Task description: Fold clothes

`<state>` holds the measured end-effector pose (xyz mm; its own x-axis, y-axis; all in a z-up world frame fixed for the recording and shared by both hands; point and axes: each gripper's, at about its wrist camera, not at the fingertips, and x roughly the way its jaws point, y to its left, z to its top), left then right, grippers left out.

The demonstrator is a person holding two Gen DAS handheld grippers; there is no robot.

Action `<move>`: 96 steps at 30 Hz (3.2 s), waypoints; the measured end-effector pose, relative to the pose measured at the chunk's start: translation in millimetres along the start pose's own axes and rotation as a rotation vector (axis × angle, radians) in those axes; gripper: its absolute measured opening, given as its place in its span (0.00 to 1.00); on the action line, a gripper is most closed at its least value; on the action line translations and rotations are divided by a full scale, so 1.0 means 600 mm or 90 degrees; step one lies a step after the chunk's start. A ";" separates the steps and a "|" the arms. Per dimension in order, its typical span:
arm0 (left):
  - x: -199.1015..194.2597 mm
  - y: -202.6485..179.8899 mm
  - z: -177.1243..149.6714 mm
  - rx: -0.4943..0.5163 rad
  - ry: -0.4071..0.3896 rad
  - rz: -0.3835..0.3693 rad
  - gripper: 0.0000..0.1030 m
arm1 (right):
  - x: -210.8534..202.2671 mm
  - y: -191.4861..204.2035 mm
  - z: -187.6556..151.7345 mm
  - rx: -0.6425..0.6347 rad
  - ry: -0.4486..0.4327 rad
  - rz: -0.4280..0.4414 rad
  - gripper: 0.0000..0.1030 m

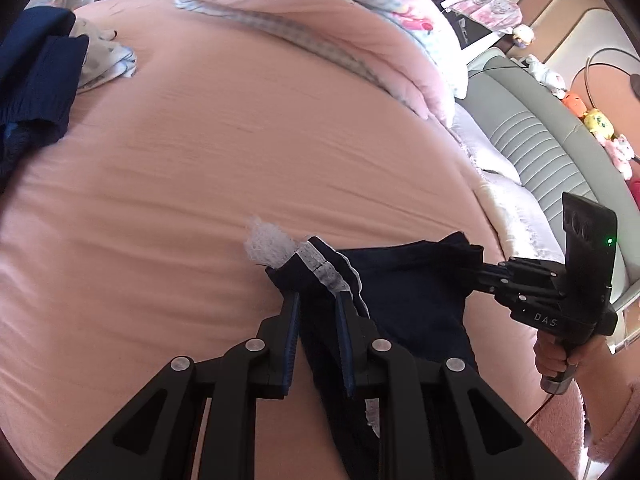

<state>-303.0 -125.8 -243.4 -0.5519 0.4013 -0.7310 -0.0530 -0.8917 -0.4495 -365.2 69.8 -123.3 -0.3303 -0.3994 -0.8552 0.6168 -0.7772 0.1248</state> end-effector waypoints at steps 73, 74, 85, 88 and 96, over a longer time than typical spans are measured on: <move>-0.019 -0.043 -0.072 -0.047 0.082 0.000 0.13 | -0.020 0.014 -0.130 0.127 0.010 0.050 0.35; -0.021 -0.048 -0.081 -0.057 0.098 0.011 0.13 | -0.014 0.045 -0.146 0.122 0.016 0.054 0.35; -0.091 -0.052 -0.211 -0.184 0.169 -0.022 0.15 | -0.063 0.113 -0.273 0.137 0.068 0.000 0.35; -0.112 -0.050 -0.221 -0.216 0.126 -0.034 0.28 | -0.101 0.101 -0.291 0.155 0.058 -0.017 0.35; -0.103 -0.060 -0.236 -0.200 0.119 -0.075 0.35 | -0.121 0.090 -0.302 0.153 0.049 -0.027 0.35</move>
<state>-149.4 -88.6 -254.8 -0.3941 0.5548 -0.7327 0.1668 -0.7408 -0.6507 -178.5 144.6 -145.7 -0.2908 -0.3330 -0.8969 0.4125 -0.8895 0.1965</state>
